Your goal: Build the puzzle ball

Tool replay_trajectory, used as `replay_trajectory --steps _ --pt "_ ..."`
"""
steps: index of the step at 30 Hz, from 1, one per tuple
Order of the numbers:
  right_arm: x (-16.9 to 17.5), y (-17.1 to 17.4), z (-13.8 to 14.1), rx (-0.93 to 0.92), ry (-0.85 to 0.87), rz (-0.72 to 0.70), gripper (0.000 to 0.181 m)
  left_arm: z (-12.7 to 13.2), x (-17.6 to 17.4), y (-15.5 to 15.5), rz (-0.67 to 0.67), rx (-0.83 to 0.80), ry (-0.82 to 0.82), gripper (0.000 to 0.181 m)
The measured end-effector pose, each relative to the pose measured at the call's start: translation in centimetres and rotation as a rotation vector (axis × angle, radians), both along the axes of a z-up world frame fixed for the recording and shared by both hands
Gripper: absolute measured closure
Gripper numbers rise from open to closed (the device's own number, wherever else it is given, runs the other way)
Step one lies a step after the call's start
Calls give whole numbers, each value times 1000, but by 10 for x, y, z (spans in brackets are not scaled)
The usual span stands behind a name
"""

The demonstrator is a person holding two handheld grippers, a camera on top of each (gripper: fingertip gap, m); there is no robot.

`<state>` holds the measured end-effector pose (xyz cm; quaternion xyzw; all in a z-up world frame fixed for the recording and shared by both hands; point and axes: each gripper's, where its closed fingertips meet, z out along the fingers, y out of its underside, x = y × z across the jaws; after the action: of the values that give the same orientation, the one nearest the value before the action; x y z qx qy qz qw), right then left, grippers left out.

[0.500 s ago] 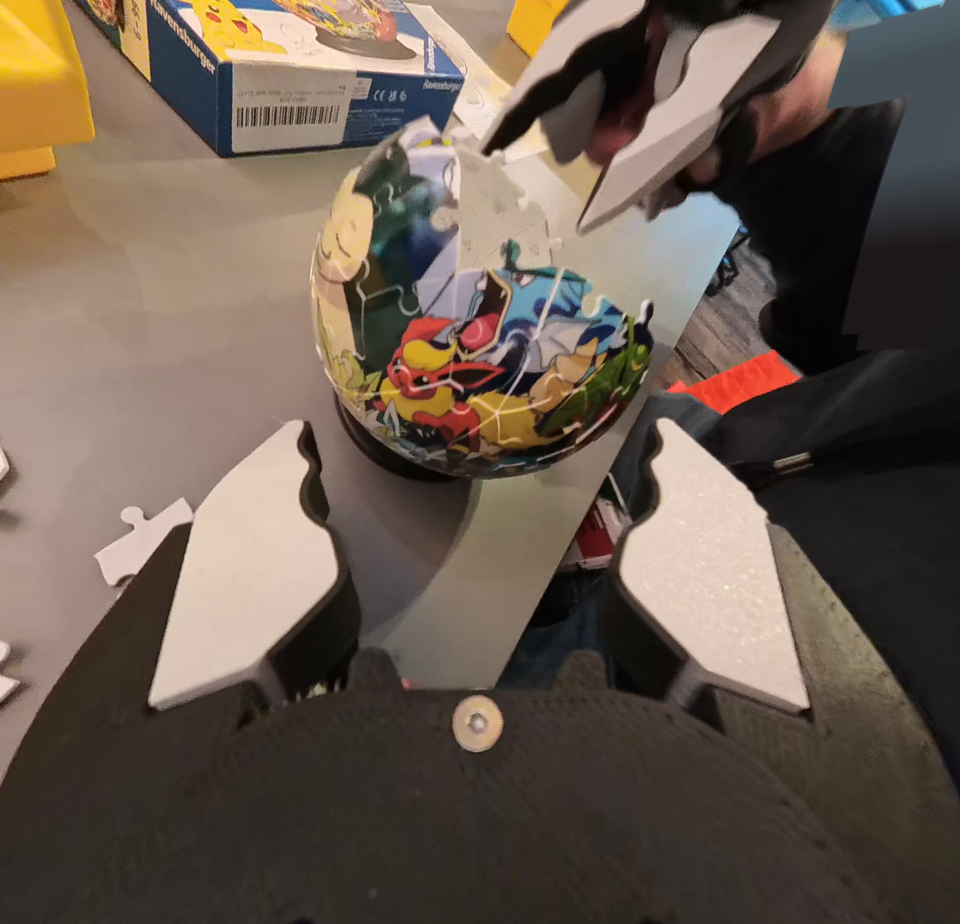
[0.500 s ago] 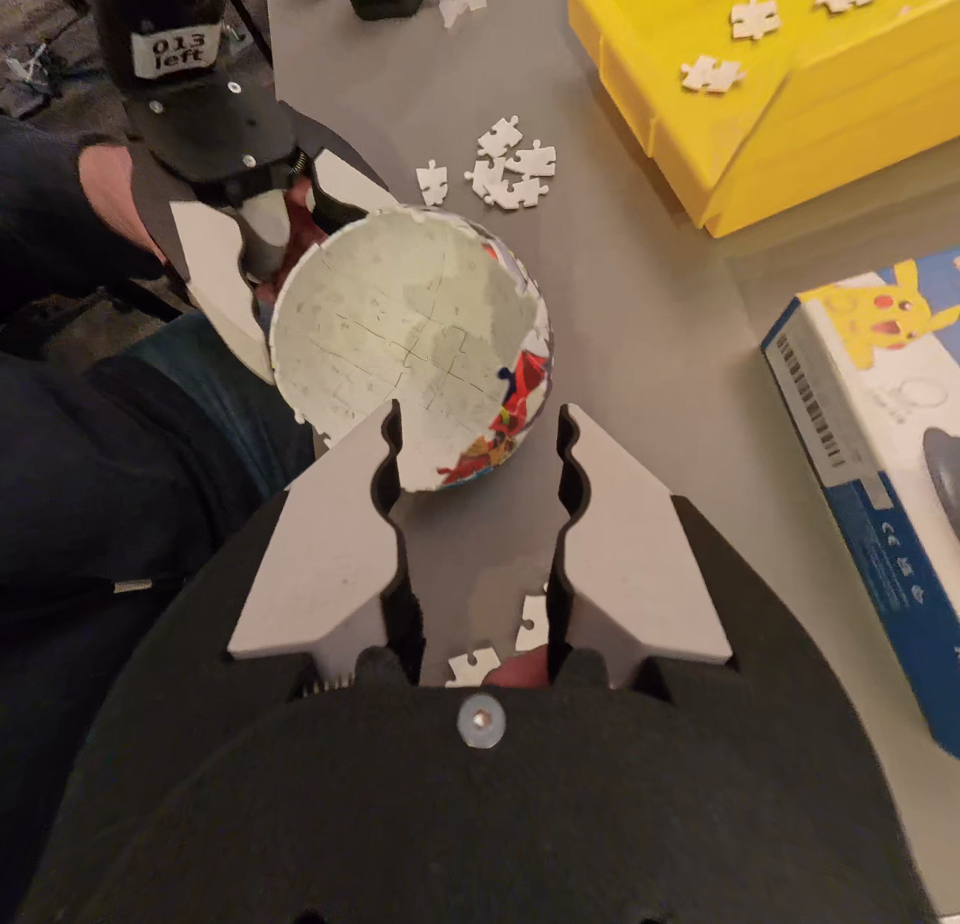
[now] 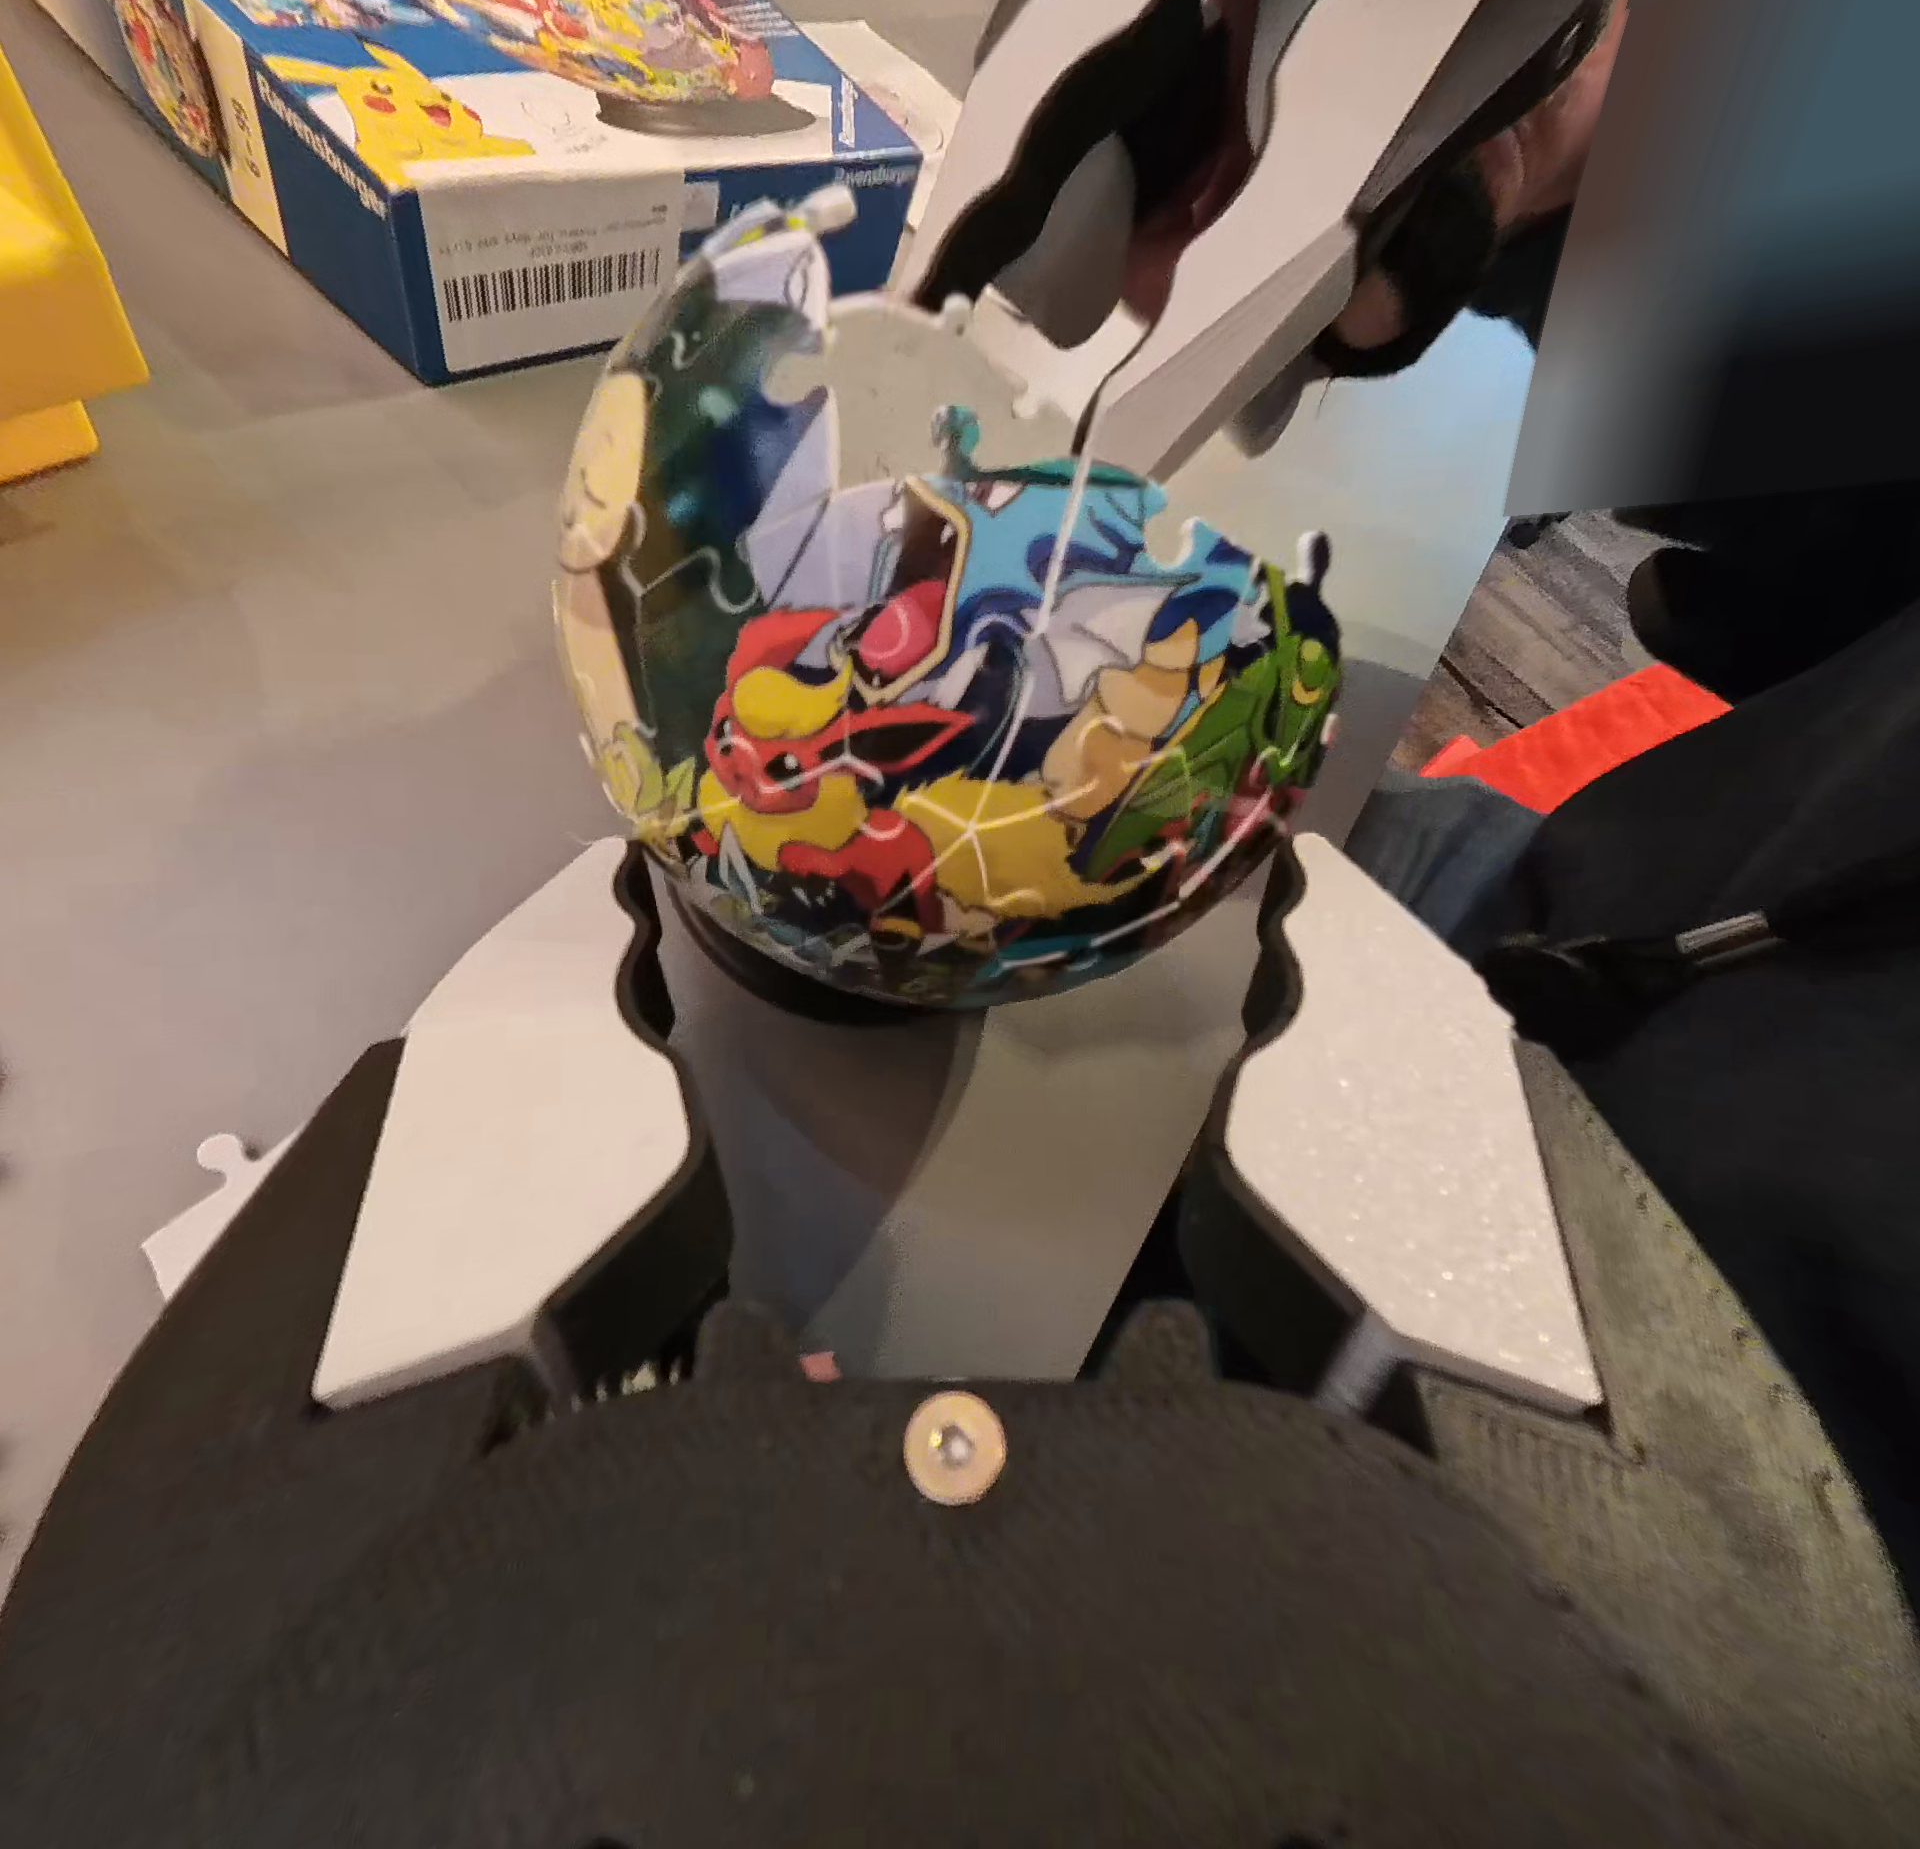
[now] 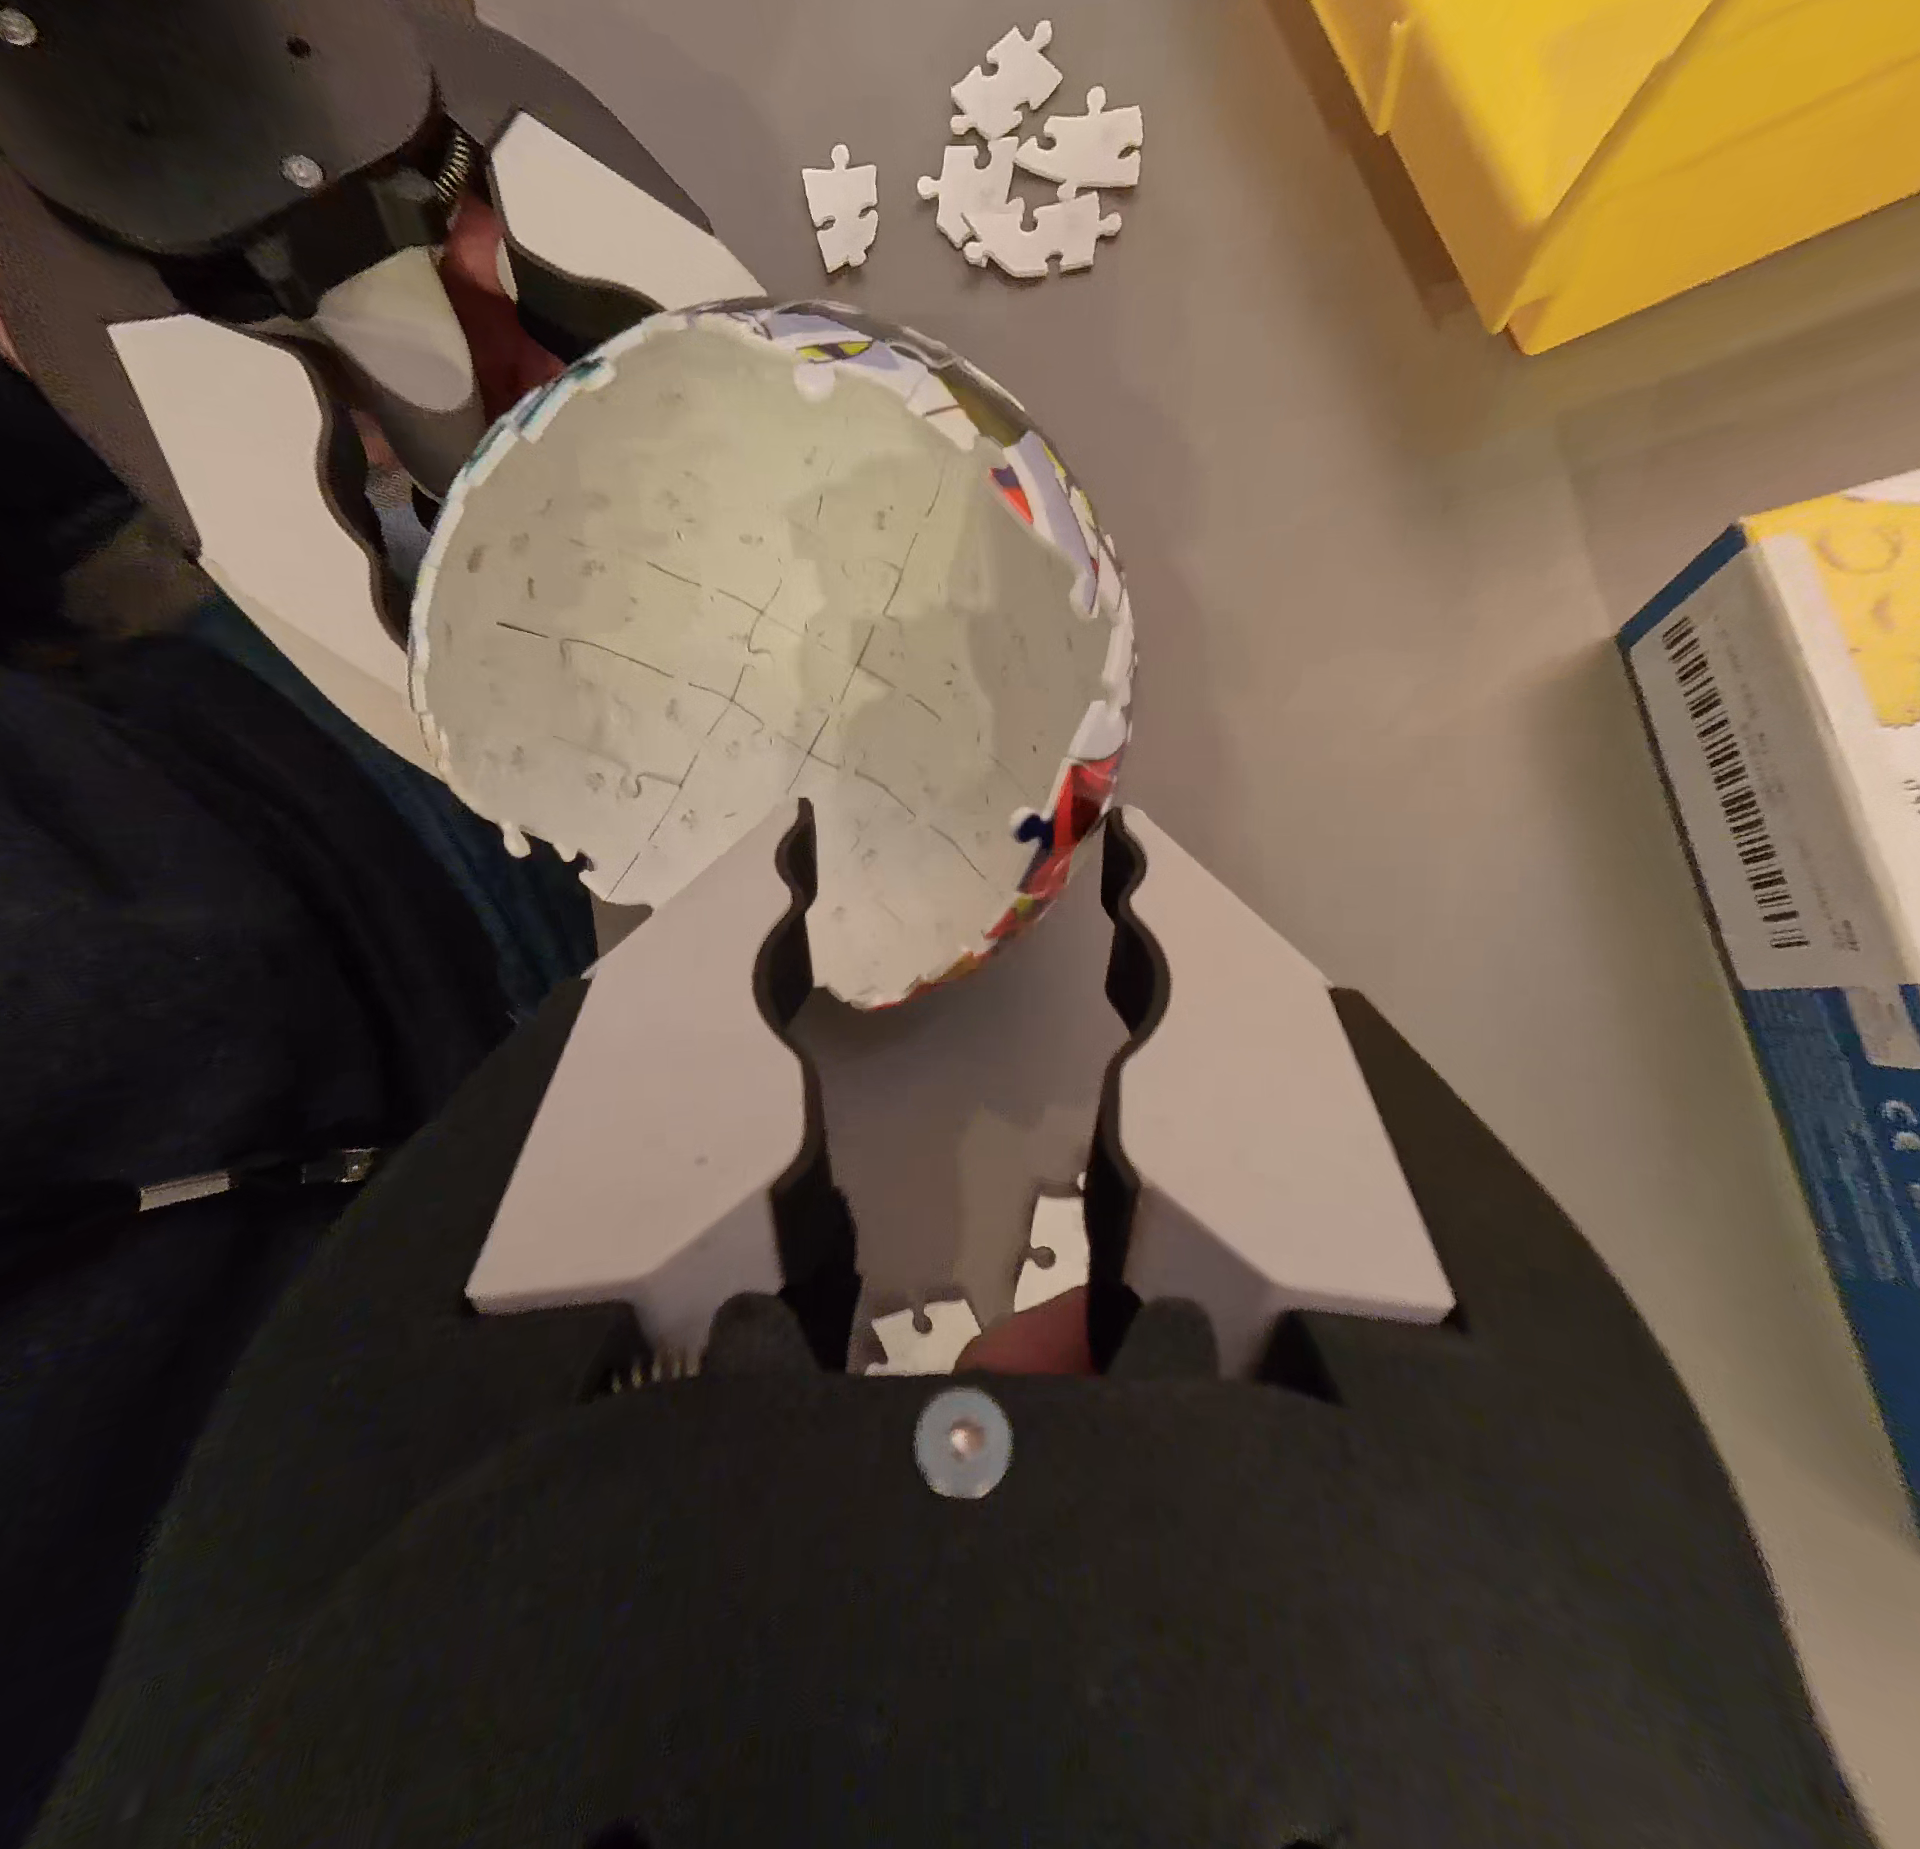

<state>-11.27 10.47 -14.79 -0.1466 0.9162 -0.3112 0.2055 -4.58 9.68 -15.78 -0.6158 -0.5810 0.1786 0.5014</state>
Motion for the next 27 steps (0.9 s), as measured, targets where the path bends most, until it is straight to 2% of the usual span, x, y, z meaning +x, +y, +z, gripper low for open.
replay_trajectory --steps 11,16,18,21,27 --pt "9 -2 -9 32 -231 26 125 25 -8 -8 64 0 -33 71" --pt "14 -4 -21 61 -290 55 125 33 -8 -7 54 -24 -63 73" --pt "13 -4 -26 66 -278 58 126 38 -9 -5 43 -34 -46 76" --pt "10 -4 -26 58 -270 47 127 31 -8 -5 32 -49 -60 75" --pt "-1 -3 -17 30 -226 19 129 23 -4 -6 24 28 -53 68"
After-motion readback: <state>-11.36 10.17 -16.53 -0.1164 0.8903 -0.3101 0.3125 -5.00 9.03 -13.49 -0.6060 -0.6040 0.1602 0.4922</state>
